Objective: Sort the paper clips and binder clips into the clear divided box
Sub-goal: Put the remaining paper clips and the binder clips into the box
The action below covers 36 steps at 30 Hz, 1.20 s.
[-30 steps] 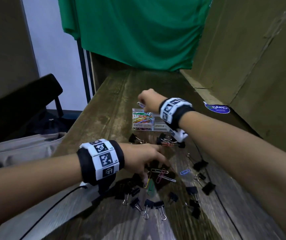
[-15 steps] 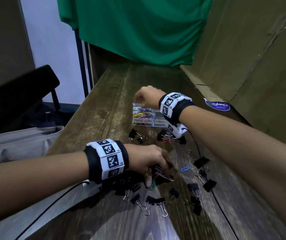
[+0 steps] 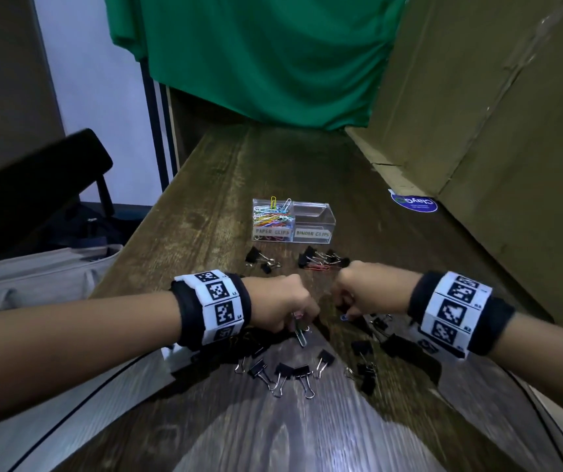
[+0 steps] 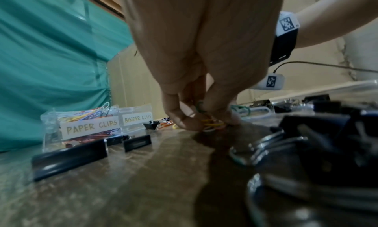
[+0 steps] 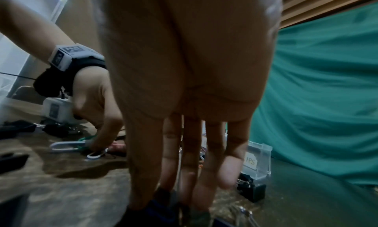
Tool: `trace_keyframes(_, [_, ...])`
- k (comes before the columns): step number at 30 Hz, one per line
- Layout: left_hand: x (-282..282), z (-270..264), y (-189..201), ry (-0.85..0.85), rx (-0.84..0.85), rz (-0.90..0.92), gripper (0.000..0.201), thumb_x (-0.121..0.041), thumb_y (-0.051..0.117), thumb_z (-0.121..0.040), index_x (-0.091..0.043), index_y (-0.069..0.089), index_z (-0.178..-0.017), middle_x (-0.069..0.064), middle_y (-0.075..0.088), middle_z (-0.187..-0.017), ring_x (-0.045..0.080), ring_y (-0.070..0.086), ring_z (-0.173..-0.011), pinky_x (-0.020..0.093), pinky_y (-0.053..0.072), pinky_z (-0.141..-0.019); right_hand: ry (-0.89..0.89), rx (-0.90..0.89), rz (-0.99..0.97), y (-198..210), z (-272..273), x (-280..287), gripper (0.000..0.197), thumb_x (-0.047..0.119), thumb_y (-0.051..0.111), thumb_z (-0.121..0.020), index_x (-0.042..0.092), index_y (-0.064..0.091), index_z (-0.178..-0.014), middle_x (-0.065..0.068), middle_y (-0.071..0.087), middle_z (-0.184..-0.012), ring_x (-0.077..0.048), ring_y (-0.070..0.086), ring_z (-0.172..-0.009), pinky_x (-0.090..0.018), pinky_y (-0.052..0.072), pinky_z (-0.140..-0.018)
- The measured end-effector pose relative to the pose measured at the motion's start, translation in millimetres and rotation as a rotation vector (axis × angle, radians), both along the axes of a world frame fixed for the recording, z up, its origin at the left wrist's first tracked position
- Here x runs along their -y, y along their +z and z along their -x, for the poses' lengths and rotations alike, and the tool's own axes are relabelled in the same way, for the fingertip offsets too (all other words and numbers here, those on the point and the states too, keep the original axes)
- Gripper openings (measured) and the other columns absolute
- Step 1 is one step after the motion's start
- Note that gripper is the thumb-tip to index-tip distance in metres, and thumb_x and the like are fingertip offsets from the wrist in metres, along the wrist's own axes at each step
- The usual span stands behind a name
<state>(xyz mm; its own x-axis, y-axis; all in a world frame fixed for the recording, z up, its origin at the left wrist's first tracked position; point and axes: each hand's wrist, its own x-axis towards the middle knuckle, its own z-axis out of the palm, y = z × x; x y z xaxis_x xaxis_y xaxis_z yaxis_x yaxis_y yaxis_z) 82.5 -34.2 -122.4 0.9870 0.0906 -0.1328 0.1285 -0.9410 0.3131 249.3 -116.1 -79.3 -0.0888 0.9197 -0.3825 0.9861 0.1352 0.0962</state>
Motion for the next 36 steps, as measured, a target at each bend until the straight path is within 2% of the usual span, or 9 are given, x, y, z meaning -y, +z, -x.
trace_keyframes(3, [4.1,1.3,0.8,0.055,-0.047,-0.053,0.029,0.006,0.053,-0.058,-0.011,0.061,-0.081,0.009,0.069,-0.08,0.025,0.064,-0.076,0.023,0.043,-0.064,0.026,-0.082,-0.034,-5.8,-2.7,4.6,0.015,0.015,0.07,-0.079,0.01,0.072,-0.093,-0.008,0.071,-0.089,-0.023,0.066,-0.084,-0.023,0.044,-0.066])
trace_keyframes(6, [10.6,1.5,5.9,0.114,-0.033,-0.047,0.027,0.006,0.055,-0.062,-0.008,0.064,-0.083,0.011,0.069,-0.081,0.021,0.058,-0.071,0.022,0.039,-0.062,0.024,-0.058,-0.033,-10.1,-3.4,8.3,0.013,0.017,0.066,-0.079,0.017,0.068,-0.091,0.0,0.062,-0.086,-0.024,0.065,-0.087,-0.026,0.044,-0.065])
trace_keyframes(10, [2.0,2.8,20.0,0.262,0.028,0.081,0.02,0.01,0.057,-0.069,-0.006,0.067,-0.077,0.004,0.068,-0.071,0.007,0.056,-0.062,0.009,0.038,-0.057,0.025,-0.057,-0.007,-6.3,-0.9,10.3,0.011,0.018,0.063,-0.077,0.019,0.066,-0.087,0.006,0.055,-0.08,-0.018,0.054,-0.074,-0.026,0.043,-0.065])
trace_keyframes(13, [-23.1,1.8,38.7,0.386,0.162,0.061,0.012,0.0,0.07,-0.071,-0.01,0.069,-0.078,-0.003,0.064,-0.071,0.006,0.057,-0.066,0.02,0.046,-0.065,-0.009,-0.126,-0.035,5.8,-1.7,5.6,0.005,0.016,0.063,-0.075,0.017,0.067,-0.078,0.005,0.06,-0.074,-0.011,0.051,-0.062,-0.025,0.042,-0.061])
trace_keyframes(16, [-58.7,-4.0,64.9,0.579,0.324,0.045,0.01,-0.008,0.073,-0.076,-0.015,0.069,-0.081,-0.009,0.062,-0.069,0.001,0.055,-0.064,0.018,0.045,-0.065,-0.047,-0.274,-0.207,20.9,-4.6,-18.9,0.01,0.011,0.065,-0.075,0.02,0.064,-0.071,0.005,0.059,-0.066,-0.011,0.054,-0.061,-0.02,0.043,-0.06])
trace_keyframes(18, [-85.4,-10.8,78.3,0.713,0.4,0.047,0.008,-0.014,0.074,-0.077,-0.014,0.07,-0.084,-0.003,0.065,-0.075,0.009,0.059,-0.069,0.023,0.05,-0.069,-0.085,-0.368,-0.363,27.8,-6.8,-46.2,0.01,0.009,0.065,-0.076,0.017,0.069,-0.079,0.003,0.064,-0.07,-0.012,0.058,-0.066,-0.017,0.043,-0.061])
trace_keyframes(24, [-137.4,-33.2,73.6,0.942,0.385,-0.016,0.022,-0.016,0.076,-0.076,-0.009,0.074,-0.096,0.005,0.061,-0.084,0.014,0.054,-0.079,0.02,0.041,-0.07,-0.206,-0.513,-0.597,29.1,-3.3,-127.8,0.016,0.005,0.069,-0.077,0.009,0.074,-0.092,-0.005,0.066,-0.082,-0.016,0.061,-0.079,-0.025,0.048,-0.073])
trace_keyframes(29, [-153.5,-42.5,54.2,1.015,0.303,0.005,0.024,-0.019,0.078,-0.074,-0.013,0.075,-0.097,0.009,0.071,-0.098,0.015,0.056,-0.08,0.02,0.043,-0.071,-0.361,-0.574,-0.576,10.3,-2.2,-165.5,0.018,-0.002,0.069,-0.074,0.009,0.074,-0.088,-0.013,0.072,-0.089,-0.019,0.062,-0.075,-0.028,0.052,-0.07])
trace_keyframes(36, [-150.0,-35.7,58.7,0.909,0.293,-0.027,0.024,-0.013,0.076,-0.073,-0.016,0.075,-0.097,0.009,0.074,-0.097,0.014,0.062,-0.082,0.023,0.047,-0.074,-0.266,-0.564,-0.524,7.1,-12.4,-165.7,0.029,0.002,0.072,-0.075,0.01,0.073,-0.103,-0.01,0.074,-0.097,-0.018,0.066,-0.09,-0.03,0.053,-0.08])
